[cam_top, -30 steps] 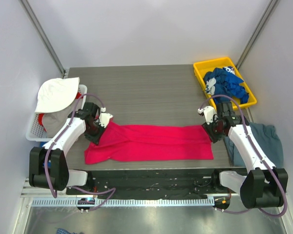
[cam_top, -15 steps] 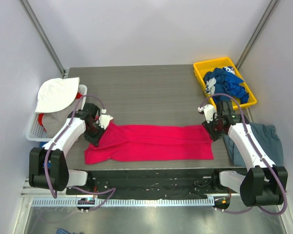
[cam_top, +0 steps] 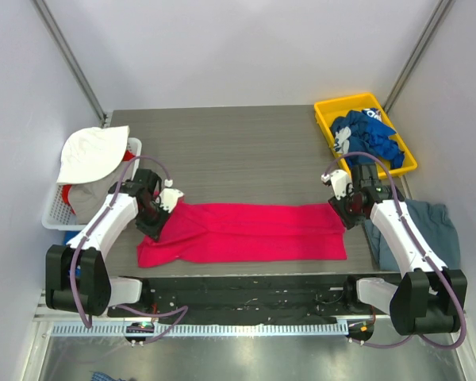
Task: Fold and stack the t-shirts
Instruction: Fold the tshirt
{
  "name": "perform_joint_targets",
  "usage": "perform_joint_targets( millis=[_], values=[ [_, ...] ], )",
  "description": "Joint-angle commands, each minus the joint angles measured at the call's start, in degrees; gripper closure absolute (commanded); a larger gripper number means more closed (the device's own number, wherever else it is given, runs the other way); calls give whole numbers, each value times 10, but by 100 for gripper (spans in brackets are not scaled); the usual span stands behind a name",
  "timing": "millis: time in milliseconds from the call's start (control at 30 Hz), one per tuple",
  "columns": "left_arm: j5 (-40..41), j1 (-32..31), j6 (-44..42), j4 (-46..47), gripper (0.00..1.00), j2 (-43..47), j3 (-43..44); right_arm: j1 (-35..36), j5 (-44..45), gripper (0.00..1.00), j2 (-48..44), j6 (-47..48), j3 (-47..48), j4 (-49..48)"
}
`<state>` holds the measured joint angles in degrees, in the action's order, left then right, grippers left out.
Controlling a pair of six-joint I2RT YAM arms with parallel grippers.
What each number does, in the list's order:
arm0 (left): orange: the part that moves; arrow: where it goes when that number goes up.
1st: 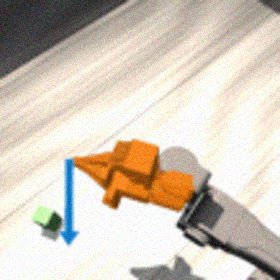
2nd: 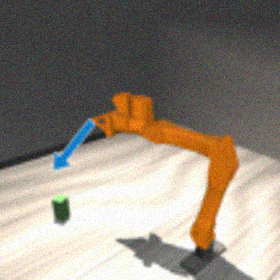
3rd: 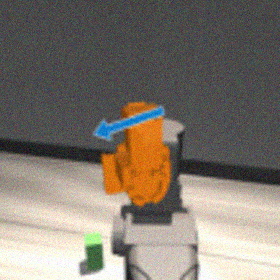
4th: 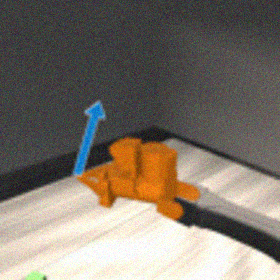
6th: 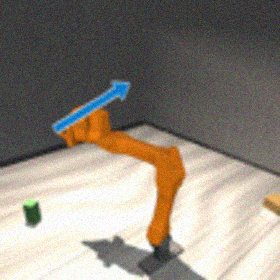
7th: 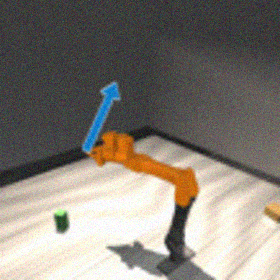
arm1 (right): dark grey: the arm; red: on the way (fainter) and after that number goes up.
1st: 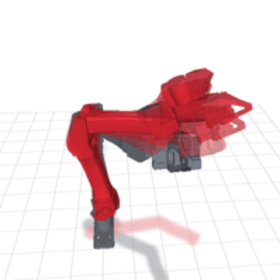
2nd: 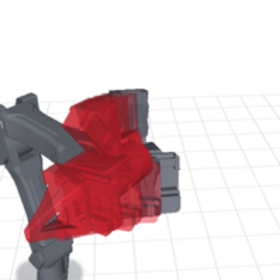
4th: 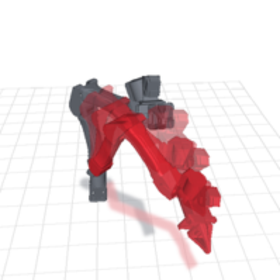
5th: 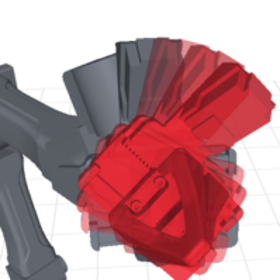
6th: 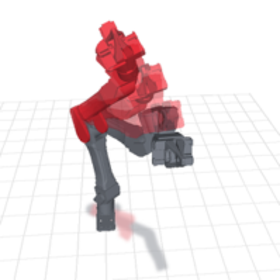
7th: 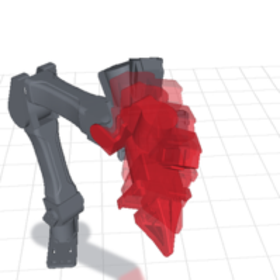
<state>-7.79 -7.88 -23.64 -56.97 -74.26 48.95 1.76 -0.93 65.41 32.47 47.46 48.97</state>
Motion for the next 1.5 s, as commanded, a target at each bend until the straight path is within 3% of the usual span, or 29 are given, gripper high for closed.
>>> perform_joint_targets(
  millis=[0, 33, 67, 267, 333, 500, 867, 1467],
  values=[
    [-5, -3, -12, -17, 99, 18, -1, 0, 7, 58, 1, 4, -1, -17],
    [-4, -2, -11, -14, 94, 19, -3, 0, 7, 58, 2, 4, -2, -18],
    [0, -3, -13, -11, 81, 20, -5, -1, 7, 58, 2, 4, -4, -18],
    [9, -2, -21, 2, 43, 44, -14, 0, 26, 58, 0, 8, -10, -22],
    [11, -2, -21, 8, 35, 51, -11, -1, 25, 58, 2, 8, -10, -24],
    [-10, -3, -7, 48, 32, 46, 23, 0, 16, 58, 17, 1, -2, -30],
    [-166, -22, -24, 40, 32, -93, 106, 0, 28, 59, 18, 5, -10, -41],
    [-145, -55, -26, 99, 41, -197, 139, 0, 25, 61, 11, 4, -4, -36]
  ],
)
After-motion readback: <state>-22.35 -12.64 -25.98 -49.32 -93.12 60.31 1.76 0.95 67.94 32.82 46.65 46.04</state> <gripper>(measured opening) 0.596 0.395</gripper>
